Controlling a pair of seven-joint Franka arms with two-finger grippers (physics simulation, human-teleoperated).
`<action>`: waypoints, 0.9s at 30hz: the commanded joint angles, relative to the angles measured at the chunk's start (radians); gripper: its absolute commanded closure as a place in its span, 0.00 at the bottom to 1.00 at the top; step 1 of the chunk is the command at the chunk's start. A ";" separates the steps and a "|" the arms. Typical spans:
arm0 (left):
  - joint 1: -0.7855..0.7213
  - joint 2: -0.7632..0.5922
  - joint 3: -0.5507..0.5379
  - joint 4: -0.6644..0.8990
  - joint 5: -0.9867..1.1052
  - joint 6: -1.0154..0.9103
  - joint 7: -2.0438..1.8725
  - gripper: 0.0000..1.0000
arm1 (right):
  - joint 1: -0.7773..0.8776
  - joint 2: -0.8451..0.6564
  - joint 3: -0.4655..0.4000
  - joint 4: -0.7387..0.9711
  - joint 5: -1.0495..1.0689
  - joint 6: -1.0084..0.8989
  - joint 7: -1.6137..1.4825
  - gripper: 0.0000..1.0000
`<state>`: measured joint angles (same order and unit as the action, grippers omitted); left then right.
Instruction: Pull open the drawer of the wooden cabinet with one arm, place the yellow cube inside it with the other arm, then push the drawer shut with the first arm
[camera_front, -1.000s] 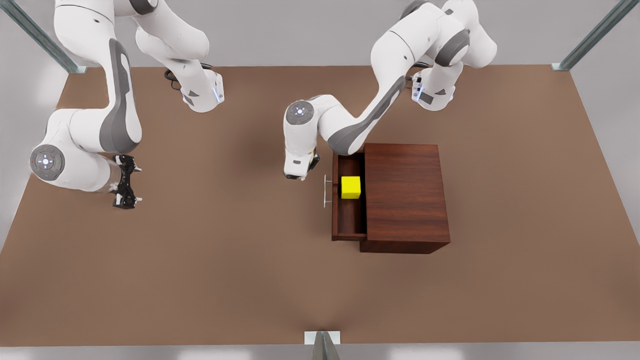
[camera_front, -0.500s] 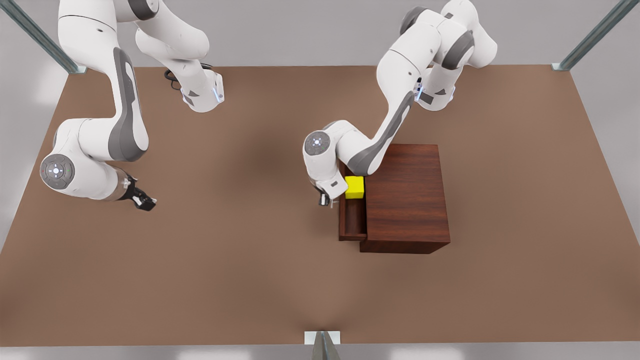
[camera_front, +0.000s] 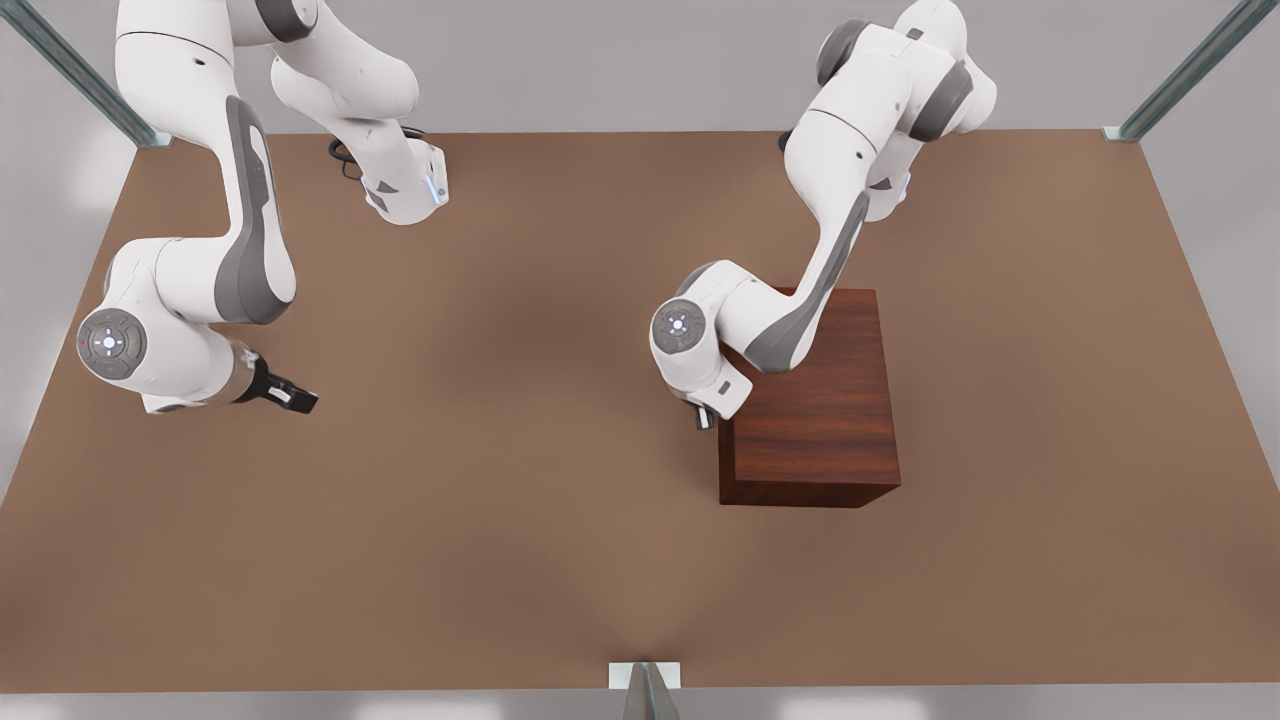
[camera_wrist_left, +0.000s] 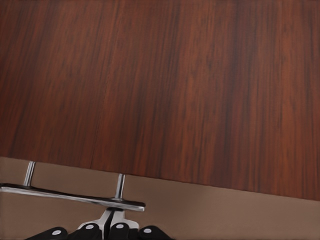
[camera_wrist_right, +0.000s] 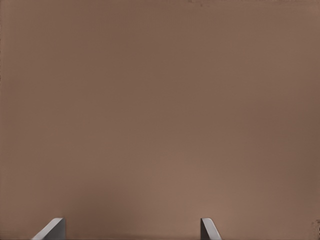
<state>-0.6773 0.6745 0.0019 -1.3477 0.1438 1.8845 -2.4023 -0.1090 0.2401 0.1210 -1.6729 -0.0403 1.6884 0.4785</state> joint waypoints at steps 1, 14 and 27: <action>0.010 -0.003 0.006 0.024 -0.022 -0.035 -0.017 1.00 | 0.000 -0.001 0.000 0.001 0.000 -0.003 -0.219 0.00; 0.493 -0.398 0.007 -0.044 -0.233 -0.329 2.325 0.00 | -0.001 -0.001 0.000 0.012 0.002 -0.007 -0.219 0.00; 0.530 -0.500 0.010 -0.143 -0.208 -0.209 2.494 0.00 | -0.001 0.004 0.000 0.015 0.000 -0.007 -0.219 0.00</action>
<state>-0.1460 0.1752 0.0125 -1.4922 -0.0680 1.6975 -0.8415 -0.1105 0.2455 0.1210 -1.6587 -0.0403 1.6818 0.3087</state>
